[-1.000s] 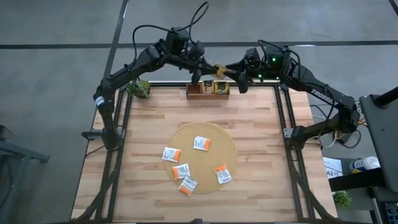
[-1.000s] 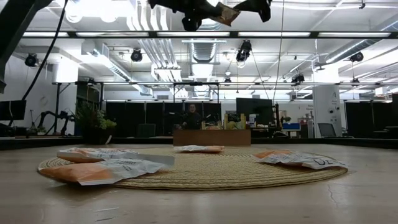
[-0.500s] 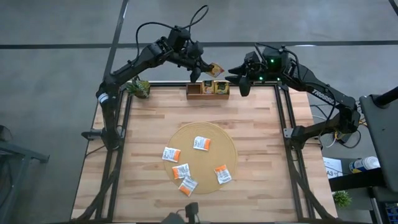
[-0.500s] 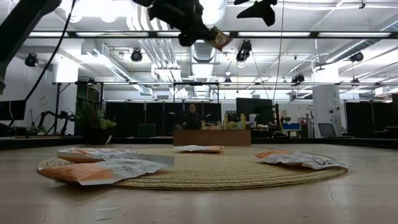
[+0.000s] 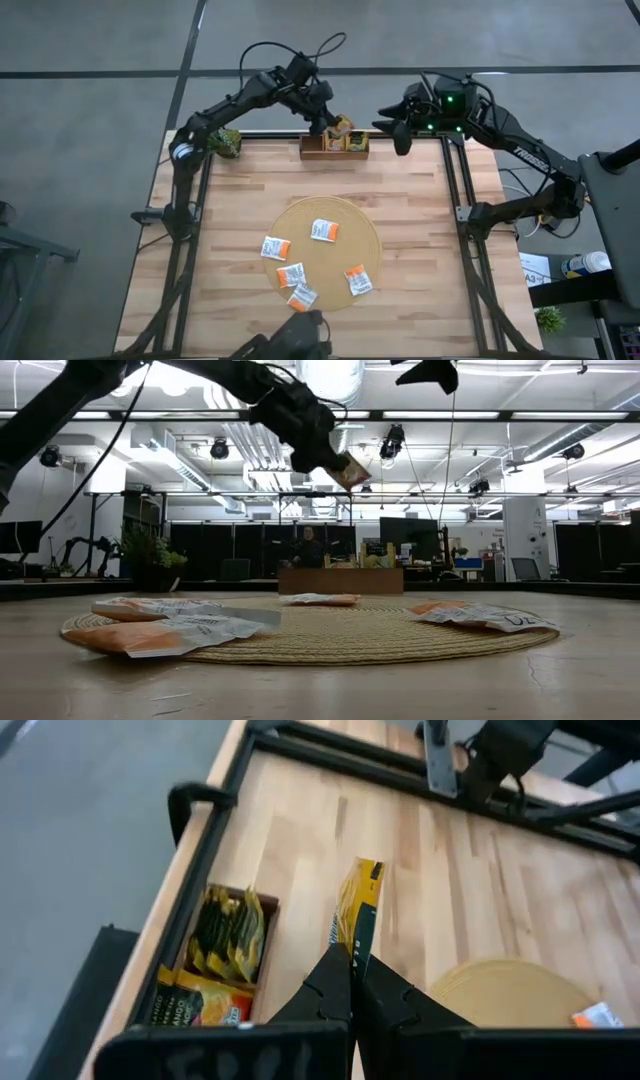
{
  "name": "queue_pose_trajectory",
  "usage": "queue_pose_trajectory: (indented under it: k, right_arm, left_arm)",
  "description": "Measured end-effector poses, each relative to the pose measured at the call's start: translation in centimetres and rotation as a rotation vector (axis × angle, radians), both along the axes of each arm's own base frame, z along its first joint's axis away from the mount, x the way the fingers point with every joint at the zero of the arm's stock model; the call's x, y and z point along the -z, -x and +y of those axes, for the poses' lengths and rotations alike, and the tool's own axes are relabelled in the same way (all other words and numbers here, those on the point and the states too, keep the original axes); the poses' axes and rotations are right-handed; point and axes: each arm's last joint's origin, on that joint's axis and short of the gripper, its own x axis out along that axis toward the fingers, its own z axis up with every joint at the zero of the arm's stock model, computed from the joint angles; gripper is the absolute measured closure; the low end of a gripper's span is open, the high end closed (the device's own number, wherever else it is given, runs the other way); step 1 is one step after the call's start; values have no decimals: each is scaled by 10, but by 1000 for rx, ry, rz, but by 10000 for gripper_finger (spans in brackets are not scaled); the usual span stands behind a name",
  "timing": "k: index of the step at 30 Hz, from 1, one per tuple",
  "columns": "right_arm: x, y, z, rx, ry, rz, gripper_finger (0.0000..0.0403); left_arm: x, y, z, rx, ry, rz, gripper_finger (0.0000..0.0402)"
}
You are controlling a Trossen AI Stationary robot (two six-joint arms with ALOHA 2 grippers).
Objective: Pick & Place Tea
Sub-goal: Put the red tea bag into the middle section of the wooden organizer
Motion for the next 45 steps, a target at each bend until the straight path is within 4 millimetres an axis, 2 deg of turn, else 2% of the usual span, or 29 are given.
queue_pose_trajectory:
  k: [8,19,27,45]
  right_arm:
    - [-1,2,1,10,2,-4,188]
    - [-1,2,1,20,-23,-13,190]
    - [1,2,1,29,-54,2,193]
    - [2,2,0,46,-53,9,195]
  left_arm:
    - [29,-9,12,-14,11,75,401]
    - [82,-23,28,-41,-23,245,401]
    - [104,-28,33,-37,-70,321,402]
    - [106,-32,36,-35,-151,319,398]
